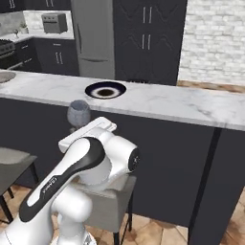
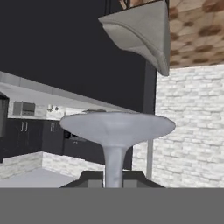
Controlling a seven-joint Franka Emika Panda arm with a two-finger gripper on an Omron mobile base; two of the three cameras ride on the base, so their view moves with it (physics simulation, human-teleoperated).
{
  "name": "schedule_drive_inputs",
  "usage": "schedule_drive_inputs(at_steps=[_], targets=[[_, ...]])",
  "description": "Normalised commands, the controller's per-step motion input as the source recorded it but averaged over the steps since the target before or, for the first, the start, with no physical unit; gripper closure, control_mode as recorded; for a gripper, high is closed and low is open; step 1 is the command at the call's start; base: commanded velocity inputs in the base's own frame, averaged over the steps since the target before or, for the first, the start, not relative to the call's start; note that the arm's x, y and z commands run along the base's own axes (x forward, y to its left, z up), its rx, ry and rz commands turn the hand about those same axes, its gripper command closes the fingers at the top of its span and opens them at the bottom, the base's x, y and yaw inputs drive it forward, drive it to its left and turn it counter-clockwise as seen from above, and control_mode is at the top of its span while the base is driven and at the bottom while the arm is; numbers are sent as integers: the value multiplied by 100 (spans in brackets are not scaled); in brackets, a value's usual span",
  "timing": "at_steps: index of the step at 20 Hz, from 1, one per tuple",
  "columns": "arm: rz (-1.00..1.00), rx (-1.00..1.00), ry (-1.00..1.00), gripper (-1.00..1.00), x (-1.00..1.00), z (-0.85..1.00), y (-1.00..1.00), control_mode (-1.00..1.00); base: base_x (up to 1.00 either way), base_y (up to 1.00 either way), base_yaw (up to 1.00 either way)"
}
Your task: Retrieve the wine glasses from the counter and place one next to each plate.
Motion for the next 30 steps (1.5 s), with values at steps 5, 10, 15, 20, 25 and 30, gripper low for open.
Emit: schedule_drive_inputs(at_steps=[5, 10, 15, 20, 25, 30], targets=[[0, 0, 0, 100, 0, 0, 0, 100, 92, 0, -21], [0, 0, 0, 100, 0, 0, 0, 100, 97, 0, -12], [0, 0, 0, 100, 0, 0, 0, 100, 82, 0, -1], [0, 0, 0, 100, 0, 0, 0, 100, 82, 0, -21], [0, 0, 0, 100, 0, 0, 0, 100, 75, 0, -24], [-11, 0, 15, 100, 92, 0, -5, -100, 0, 0, 0]])
